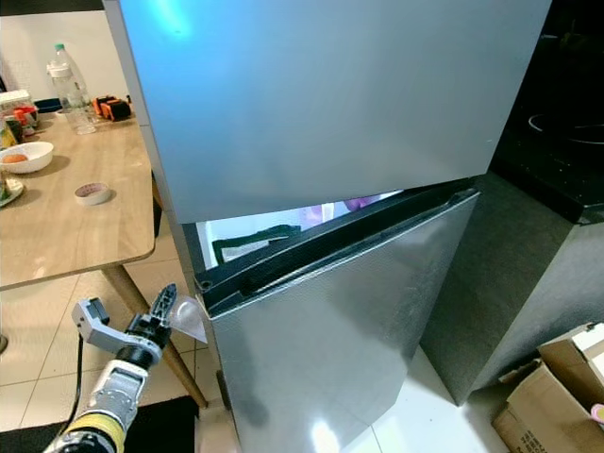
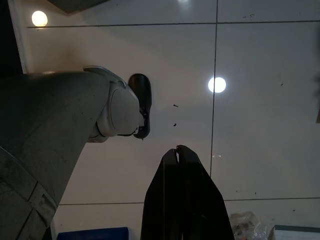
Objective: Restocking fridge
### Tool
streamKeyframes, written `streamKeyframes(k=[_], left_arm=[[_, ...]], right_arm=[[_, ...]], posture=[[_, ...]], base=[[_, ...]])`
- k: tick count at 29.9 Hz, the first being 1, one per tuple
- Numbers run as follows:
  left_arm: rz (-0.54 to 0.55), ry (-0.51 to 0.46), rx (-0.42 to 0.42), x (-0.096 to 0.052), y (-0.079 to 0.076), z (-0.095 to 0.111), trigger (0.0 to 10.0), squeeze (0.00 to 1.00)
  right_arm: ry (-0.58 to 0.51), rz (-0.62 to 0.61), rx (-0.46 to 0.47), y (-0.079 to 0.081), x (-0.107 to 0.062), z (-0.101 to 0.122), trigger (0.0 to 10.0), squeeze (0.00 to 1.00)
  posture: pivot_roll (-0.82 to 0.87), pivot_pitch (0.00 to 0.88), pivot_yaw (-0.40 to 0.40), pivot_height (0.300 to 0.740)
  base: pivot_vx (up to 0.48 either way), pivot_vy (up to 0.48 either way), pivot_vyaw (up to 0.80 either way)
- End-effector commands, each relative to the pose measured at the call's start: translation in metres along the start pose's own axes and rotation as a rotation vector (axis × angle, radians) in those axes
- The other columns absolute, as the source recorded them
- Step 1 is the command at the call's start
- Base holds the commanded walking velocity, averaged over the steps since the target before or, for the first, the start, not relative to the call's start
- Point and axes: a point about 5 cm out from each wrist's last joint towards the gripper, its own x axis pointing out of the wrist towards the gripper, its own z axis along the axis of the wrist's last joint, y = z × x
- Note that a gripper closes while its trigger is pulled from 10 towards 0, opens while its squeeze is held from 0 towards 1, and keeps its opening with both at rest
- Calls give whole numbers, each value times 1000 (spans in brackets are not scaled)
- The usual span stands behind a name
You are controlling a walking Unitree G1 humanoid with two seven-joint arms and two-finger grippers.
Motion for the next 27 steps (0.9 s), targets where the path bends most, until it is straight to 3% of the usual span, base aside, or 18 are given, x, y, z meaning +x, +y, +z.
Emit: streamKeyframes(k=[1,12,17,18,20,22,23,24,25,26,27], left_arm=[[-66,68,-76,-2,-7,-23,10000,0],[-200,187,-184,-6,-21,-50,10000,0],[-205,230,-182,-12,-20,-57,10000,0],[-121,297,-67,-26,-5,-62,10000,0],[-121,297,-67,-26,-5,-62,10000,0],[-20,323,-45,-44,13,-60,10000,0],[-20,323,-45,-44,13,-60,10000,0],[126,344,-18,-68,35,-57,10000,0],[126,344,-18,-68,35,-57,10000,0],[204,363,23,-82,46,-55,10000,0],[204,363,23,-82,46,-55,10000,0]], right_arm=[[2,8,-4,2,0,-2,10000,0],[6,12,-17,3,1,-1,10000,0],[20,13,-29,4,0,-3,10000,0],[38,15,-46,5,0,-7,10000,0],[38,15,-46,5,0,-7,10000,0],[50,13,-55,5,0,-9,10000,0],[50,13,-55,5,0,-9,10000,0],[64,8,-66,5,0,-12,10000,0],[64,8,-66,5,0,-12,10000,0],[74,4,-74,4,0,-13,10000,0],[74,4,-74,4,0,-13,10000,0]], posture=[[-104,18,20,740],[-99,21,16,740],[-99,21,16,740],[-96,22,17,740],[-96,22,17,740],[-93,23,18,740],[-93,23,18,740],[-94,22,22,740],[-94,22,22,740],[-93,22,24,740],[-93,22,24,740]], base=[[0,0,0],[0,0,0],[0,0,0],[0,0,0],[0,0,0],[0,0,0],[0,0,0],[0,0,0],[0,0,0],[0,0,0],[0,0,0]])
